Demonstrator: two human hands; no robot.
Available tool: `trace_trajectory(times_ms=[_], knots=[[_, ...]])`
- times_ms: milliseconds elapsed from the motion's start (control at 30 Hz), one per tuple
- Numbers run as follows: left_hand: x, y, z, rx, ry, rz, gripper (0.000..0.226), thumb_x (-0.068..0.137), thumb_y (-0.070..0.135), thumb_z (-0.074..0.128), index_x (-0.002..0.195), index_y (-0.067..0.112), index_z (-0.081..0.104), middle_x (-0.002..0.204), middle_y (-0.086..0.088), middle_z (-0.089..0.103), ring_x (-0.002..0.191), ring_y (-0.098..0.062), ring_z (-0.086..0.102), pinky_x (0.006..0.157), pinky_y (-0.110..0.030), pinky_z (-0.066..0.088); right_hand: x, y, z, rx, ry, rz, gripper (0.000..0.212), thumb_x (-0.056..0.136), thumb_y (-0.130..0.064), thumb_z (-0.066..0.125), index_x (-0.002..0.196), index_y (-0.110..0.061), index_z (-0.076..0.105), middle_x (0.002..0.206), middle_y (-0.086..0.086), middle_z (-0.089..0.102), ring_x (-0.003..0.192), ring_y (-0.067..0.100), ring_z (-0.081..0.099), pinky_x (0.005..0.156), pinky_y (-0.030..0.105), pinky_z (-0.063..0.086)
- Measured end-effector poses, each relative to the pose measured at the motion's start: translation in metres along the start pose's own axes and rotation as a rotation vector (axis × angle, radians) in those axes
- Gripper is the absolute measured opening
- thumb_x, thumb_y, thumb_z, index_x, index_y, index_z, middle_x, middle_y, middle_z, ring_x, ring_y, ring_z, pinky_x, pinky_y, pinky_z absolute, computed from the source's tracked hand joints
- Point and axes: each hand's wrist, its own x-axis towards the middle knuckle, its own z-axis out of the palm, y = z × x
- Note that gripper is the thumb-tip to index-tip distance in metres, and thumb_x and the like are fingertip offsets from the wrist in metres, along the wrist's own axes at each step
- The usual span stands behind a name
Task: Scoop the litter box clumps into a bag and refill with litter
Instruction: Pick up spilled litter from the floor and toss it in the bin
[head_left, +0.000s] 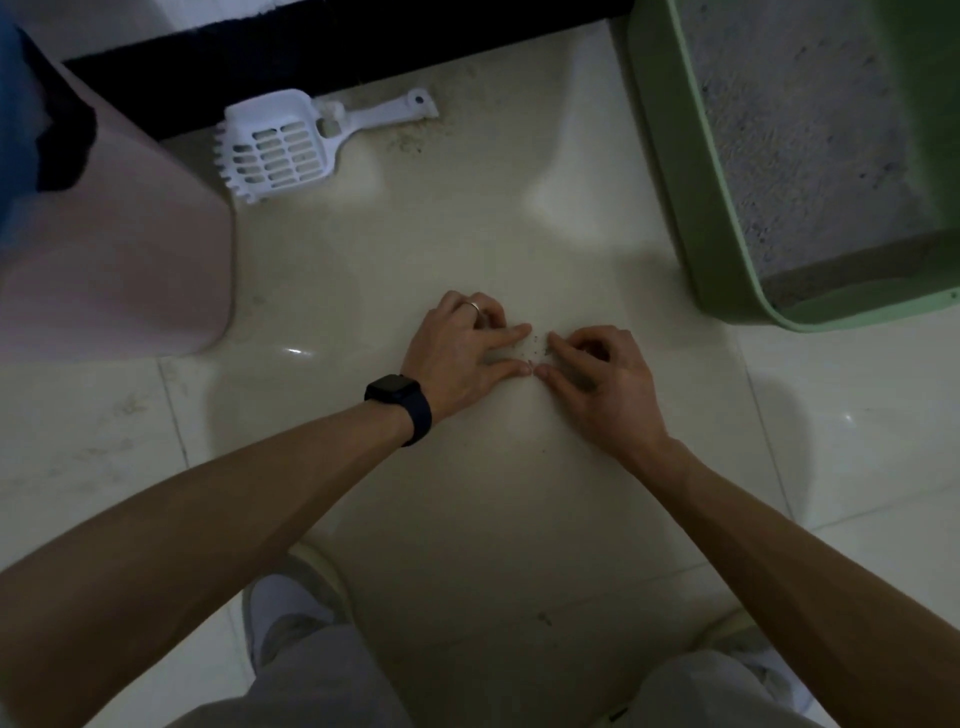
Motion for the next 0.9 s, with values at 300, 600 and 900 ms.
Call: trace_trajectory(times_ms=[300, 600, 900], knots=[[0.006, 0.005, 0.003, 0.047, 0.009, 0.082, 0.015, 0.084, 0.054, 0.066, 0.090, 0.045, 0.076, 0.099, 0.011, 0.064, 0.084, -0.019, 0.052, 0.073, -0.033, 0.034, 0.005, 0.000, 0.006, 0.049, 0.094, -0.052, 0.019, 0.088, -0.030, 0.073, 0.097, -0.015, 0.080, 0.087, 0.004, 0.068, 0.079, 0.024, 0.059, 0.068, 0.030, 0.048], [0.012, -0.003, 0.009, 0.136, 0.127, 0.313, 0.021, 0.089, 0.044, 0.062, 0.085, 0.031, 0.078, 0.087, 0.006, 0.067, 0.071, -0.023, 0.056, 0.063, -0.029, 0.037, 0.006, 0.001, 0.007, 0.019, 0.107, -0.117, 0.015, 0.090, -0.023, 0.072, 0.093, -0.010, 0.078, 0.087, 0.008, 0.067, 0.078, 0.026, 0.059, 0.070, 0.031, 0.048], [0.013, 0.000, 0.015, 0.393, 0.064, 0.448, 0.020, 0.094, 0.029, 0.056, 0.088, 0.014, 0.067, 0.095, -0.006, 0.064, 0.075, -0.025, 0.058, 0.063, -0.034, 0.043, 0.007, -0.001, 0.014, -0.214, 0.036, -0.241, 0.020, 0.098, -0.016, 0.060, 0.089, 0.000, 0.065, 0.084, 0.016, 0.057, 0.073, 0.031, 0.053, 0.062, 0.043, 0.046]])
